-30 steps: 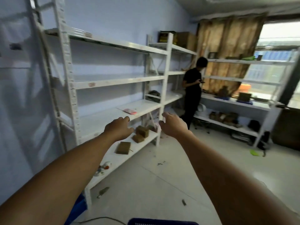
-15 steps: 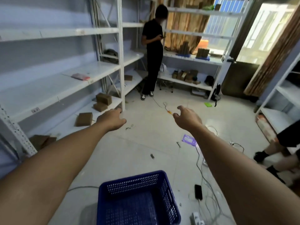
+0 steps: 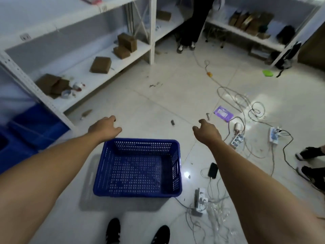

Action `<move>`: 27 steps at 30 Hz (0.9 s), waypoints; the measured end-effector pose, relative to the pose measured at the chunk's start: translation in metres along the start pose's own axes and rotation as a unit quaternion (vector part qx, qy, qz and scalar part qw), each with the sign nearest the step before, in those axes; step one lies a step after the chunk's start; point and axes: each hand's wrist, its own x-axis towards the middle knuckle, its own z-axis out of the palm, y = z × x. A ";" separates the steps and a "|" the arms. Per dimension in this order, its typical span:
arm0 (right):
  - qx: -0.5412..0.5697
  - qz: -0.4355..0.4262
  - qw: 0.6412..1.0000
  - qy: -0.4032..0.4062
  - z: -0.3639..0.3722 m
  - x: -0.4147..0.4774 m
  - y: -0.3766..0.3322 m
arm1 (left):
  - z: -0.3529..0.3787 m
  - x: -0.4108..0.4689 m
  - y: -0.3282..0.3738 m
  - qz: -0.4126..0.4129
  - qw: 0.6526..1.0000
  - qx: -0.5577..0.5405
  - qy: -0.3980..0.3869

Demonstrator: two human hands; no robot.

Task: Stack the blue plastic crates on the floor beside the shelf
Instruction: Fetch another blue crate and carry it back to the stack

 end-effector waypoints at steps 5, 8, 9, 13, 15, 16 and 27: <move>0.015 0.034 0.997 -0.068 0.087 0.029 0.036 | 0.083 0.016 -0.047 -0.083 0.996 -0.018 -0.036; 0.018 0.061 0.992 -0.107 0.145 0.048 0.062 | 0.139 0.034 -0.078 -0.133 0.989 -0.032 -0.061; 0.019 0.070 0.990 -0.119 0.165 0.054 0.070 | 0.159 0.040 -0.089 -0.145 0.987 -0.032 -0.067; 0.017 0.098 0.984 -0.149 0.245 0.080 0.106 | 0.241 0.067 -0.130 -0.154 0.984 -0.009 -0.088; 0.016 0.103 0.982 -0.156 0.281 0.092 0.120 | 0.275 0.082 -0.145 -0.145 0.985 -0.010 -0.087; 0.014 0.106 0.982 -0.157 0.299 0.098 0.127 | 0.291 0.091 -0.152 -0.143 0.986 -0.015 -0.085; 0.040 0.177 0.977 -0.111 0.463 0.152 0.176 | 0.441 0.181 -0.221 -0.230 0.970 -0.048 -0.058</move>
